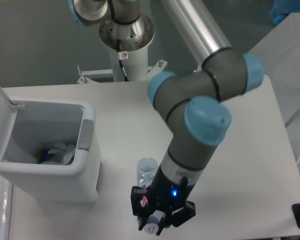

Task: Place the trash in the trash can
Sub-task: 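Grasp the bottle and lift it off the table, then carry the bottle over the bin and lower it inside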

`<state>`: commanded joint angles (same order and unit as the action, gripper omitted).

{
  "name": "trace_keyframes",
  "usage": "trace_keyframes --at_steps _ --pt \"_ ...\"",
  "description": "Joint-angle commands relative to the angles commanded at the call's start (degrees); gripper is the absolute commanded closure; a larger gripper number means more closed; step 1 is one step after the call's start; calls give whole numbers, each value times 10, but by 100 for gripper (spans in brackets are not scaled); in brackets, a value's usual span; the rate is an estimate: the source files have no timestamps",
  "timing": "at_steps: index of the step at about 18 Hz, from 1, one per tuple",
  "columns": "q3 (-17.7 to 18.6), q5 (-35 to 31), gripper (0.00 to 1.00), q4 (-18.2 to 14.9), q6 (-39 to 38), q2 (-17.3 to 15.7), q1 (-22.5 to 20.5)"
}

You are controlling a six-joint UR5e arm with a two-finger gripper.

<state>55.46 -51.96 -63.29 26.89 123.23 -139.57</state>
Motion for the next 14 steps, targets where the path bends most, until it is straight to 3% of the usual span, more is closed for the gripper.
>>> trace_keyframes --at_steps 5,14 --pt "7 73 79 55 -4 -33 -4" --pt "8 145 79 56 -5 -87 7"
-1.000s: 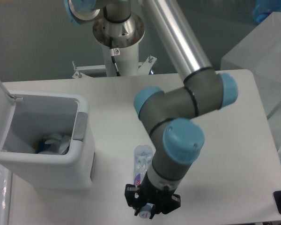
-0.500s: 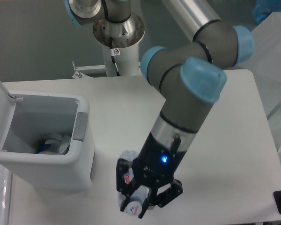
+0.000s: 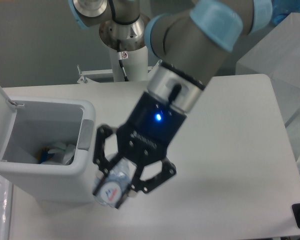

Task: Place the trash in the trash can
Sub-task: 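Carry the bottle over the bin and lower it inside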

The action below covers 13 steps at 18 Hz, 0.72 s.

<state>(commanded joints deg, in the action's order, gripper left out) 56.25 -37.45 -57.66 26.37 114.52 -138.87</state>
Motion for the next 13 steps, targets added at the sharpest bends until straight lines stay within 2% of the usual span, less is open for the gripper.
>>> trace_keyframes --at_steps 3,8,13 --pt "9 32 79 0 -17 -16 8" --pt "37 44 79 2 -17 -42 33" --pt "110 44 79 6 -3 -83 56"
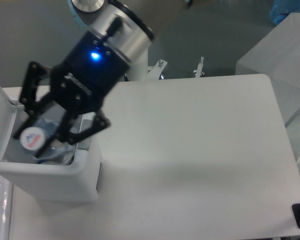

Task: Place the trash in the trash can
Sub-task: 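Carry the bottle over the bin and lower it inside, then release the bottle and raise the gripper away from the bin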

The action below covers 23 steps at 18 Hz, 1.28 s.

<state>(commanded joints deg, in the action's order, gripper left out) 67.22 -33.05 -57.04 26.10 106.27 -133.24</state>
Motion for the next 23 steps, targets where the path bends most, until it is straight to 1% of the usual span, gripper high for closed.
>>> trace_keyframes --at_steps 3,5,6,7,9,10,11,12,13,16,19,23 --pt "40 0 78 18 13 -9 15" --pt "58 0 78 27 17 -13 17" --pt "66 0 76 29 19 -14 17" --pt "75 -1 68 29 28 -18 18" --pt "100 -1 64 29 61 -27 24" --pt "116 -1 60 29 75 -34 24" --pt "141 -1 47 29 100 -44 24" --pt "156 -2 27 29 120 -47 23" --pt "164 -3 0 29 140 -49 22" --pt "168 -7 0 29 149 -48 12" --pt "165 -6 0 29 149 -48 -13" --pt "156 -6 0 29 150 -45 -66"
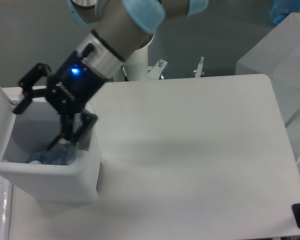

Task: Place the trash in the trash can
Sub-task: 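Release the bottle and raise the gripper away from the bin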

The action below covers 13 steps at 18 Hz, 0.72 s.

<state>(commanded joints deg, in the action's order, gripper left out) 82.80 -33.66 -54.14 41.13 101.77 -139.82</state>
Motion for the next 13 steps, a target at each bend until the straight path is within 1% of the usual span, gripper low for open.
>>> trace_keyframes --at_steps 3,6,10,11,13 --pt "-3 0 0 0 13 5 -49" --pt "3 -1 0 0 71 18 -95" --pt "-1 -10 0 2 126 72 -137" --pt "-4 -27 0 2 133 83 -149" --pt "-11 -81 0 2 165 103 -160"
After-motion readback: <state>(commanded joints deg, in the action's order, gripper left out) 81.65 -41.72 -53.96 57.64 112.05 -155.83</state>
